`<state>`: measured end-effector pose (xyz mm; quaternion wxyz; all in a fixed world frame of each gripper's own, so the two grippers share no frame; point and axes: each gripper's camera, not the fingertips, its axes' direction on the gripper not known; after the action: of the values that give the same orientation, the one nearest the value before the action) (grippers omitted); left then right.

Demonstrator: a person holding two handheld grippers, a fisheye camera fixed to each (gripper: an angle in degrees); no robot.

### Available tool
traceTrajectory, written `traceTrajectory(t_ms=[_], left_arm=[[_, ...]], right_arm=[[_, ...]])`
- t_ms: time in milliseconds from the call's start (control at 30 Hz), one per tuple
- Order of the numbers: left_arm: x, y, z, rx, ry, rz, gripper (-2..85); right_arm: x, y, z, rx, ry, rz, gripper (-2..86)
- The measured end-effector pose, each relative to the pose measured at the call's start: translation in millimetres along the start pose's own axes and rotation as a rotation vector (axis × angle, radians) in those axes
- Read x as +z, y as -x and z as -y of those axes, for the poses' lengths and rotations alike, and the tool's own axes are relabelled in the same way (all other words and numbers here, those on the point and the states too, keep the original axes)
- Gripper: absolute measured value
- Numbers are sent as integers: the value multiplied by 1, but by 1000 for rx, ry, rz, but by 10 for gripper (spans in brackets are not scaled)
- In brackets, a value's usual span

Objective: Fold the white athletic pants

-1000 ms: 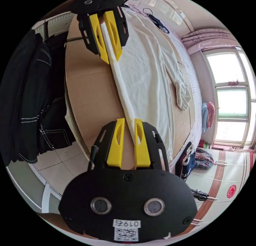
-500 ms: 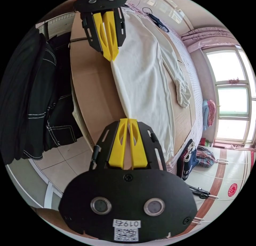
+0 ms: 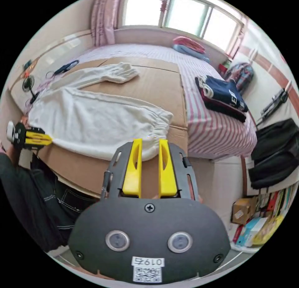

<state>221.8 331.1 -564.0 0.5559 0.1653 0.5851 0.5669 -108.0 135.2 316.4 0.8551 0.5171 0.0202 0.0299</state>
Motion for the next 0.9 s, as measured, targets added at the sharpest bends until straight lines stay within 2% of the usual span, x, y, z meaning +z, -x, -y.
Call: traceTrajectory(t_ms=[167,333,900], left_arm=[[-9,4,3,-17,4,-5,15],[-21,15,2,-44,-3,-40,16],[-93,29,1,80,-8,-64,11]], right_arm=[[29,-66,-1,130,33,162,108],[59,-93,-1,161,81,197,91],[71,-99,-13,118,159,-62,76]])
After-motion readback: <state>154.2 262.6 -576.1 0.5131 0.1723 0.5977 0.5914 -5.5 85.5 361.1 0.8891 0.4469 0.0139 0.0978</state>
